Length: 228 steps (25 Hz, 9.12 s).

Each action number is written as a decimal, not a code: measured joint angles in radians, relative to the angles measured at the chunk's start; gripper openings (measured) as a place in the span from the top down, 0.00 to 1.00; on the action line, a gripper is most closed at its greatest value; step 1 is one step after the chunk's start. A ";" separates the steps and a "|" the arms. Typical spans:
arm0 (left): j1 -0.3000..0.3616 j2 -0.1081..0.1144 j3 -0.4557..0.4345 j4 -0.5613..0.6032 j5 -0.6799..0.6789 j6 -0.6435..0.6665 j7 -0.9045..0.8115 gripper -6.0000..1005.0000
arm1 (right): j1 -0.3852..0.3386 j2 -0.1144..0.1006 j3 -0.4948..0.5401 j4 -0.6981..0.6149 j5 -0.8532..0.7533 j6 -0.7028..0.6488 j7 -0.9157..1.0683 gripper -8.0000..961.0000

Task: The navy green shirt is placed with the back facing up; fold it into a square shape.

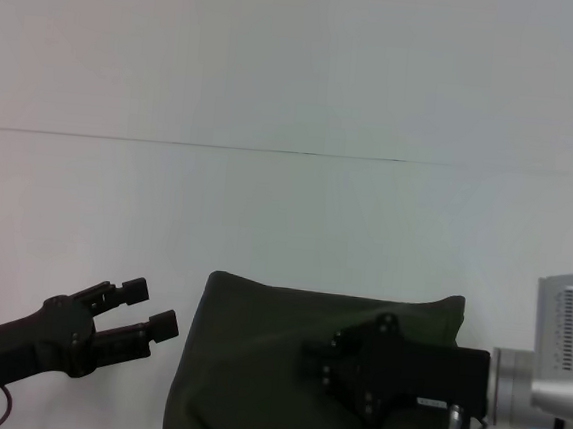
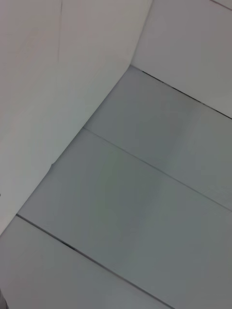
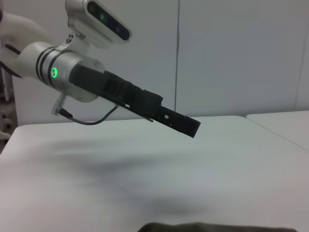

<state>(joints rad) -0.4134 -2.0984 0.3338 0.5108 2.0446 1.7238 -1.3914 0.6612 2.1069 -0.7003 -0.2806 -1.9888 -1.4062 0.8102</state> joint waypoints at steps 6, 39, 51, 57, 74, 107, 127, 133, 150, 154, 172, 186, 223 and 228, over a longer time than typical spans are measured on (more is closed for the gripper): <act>0.000 0.000 -0.001 0.000 -0.006 0.003 -0.002 0.05 | 0.082 0.003 -0.002 0.052 0.000 0.058 -0.007 0.86; -0.005 -0.012 -0.001 0.000 -0.012 -0.002 -0.001 0.05 | 0.113 -0.003 -0.039 0.176 0.002 0.150 -0.009 0.99; -0.017 -0.014 0.000 0.000 -0.012 -0.004 -0.001 0.06 | 0.003 -0.007 0.001 0.102 0.038 0.197 0.020 0.99; -0.020 -0.015 0.003 0.000 -0.012 -0.008 -0.001 0.06 | 0.023 -0.003 -0.021 0.116 0.034 0.274 0.055 0.99; -0.040 -0.020 0.006 0.000 -0.012 -0.017 -0.001 0.06 | -0.173 -0.015 0.014 -0.038 0.177 0.107 0.061 0.99; -0.043 -0.017 0.033 -0.018 0.002 -0.012 -0.013 0.07 | -0.226 -0.014 0.050 -0.066 0.170 -0.014 0.089 0.99; -0.053 -0.020 0.044 -0.021 -0.001 -0.050 -0.015 0.07 | -0.243 -0.019 -0.074 -0.077 -0.059 -0.052 0.047 0.99; -0.054 -0.021 0.044 -0.022 0.000 -0.052 -0.016 0.07 | -0.254 -0.022 -0.061 -0.080 -0.057 -0.041 0.044 0.99; -0.131 0.072 0.255 -0.017 0.002 -0.230 -0.760 0.07 | -0.235 -0.030 0.167 -0.150 -0.070 -0.256 0.186 0.90; -0.170 0.118 0.359 -0.020 0.012 -0.295 -0.965 0.07 | -0.238 -0.021 0.139 -0.172 -0.094 -0.253 0.148 0.74; -0.274 0.123 0.417 -0.019 0.179 -0.297 -1.154 0.08 | -0.283 -0.030 0.141 -0.211 -0.096 -0.320 0.126 0.14; -0.303 0.097 0.493 -0.022 0.183 -0.361 -1.133 0.10 | -0.287 -0.027 0.139 -0.211 -0.099 -0.322 0.125 0.02; -0.328 0.065 0.572 -0.013 0.182 -0.432 -1.119 0.55 | -0.280 -0.021 0.148 -0.210 -0.098 -0.318 0.130 0.02; -0.329 0.066 0.565 -0.021 0.182 -0.438 -1.106 0.85 | -0.277 -0.021 0.148 -0.210 -0.096 -0.318 0.132 0.02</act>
<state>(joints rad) -0.7419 -2.0329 0.8990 0.4901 2.2265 1.2855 -2.4978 0.3839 2.0862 -0.5521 -0.4909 -2.0850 -1.7242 0.9418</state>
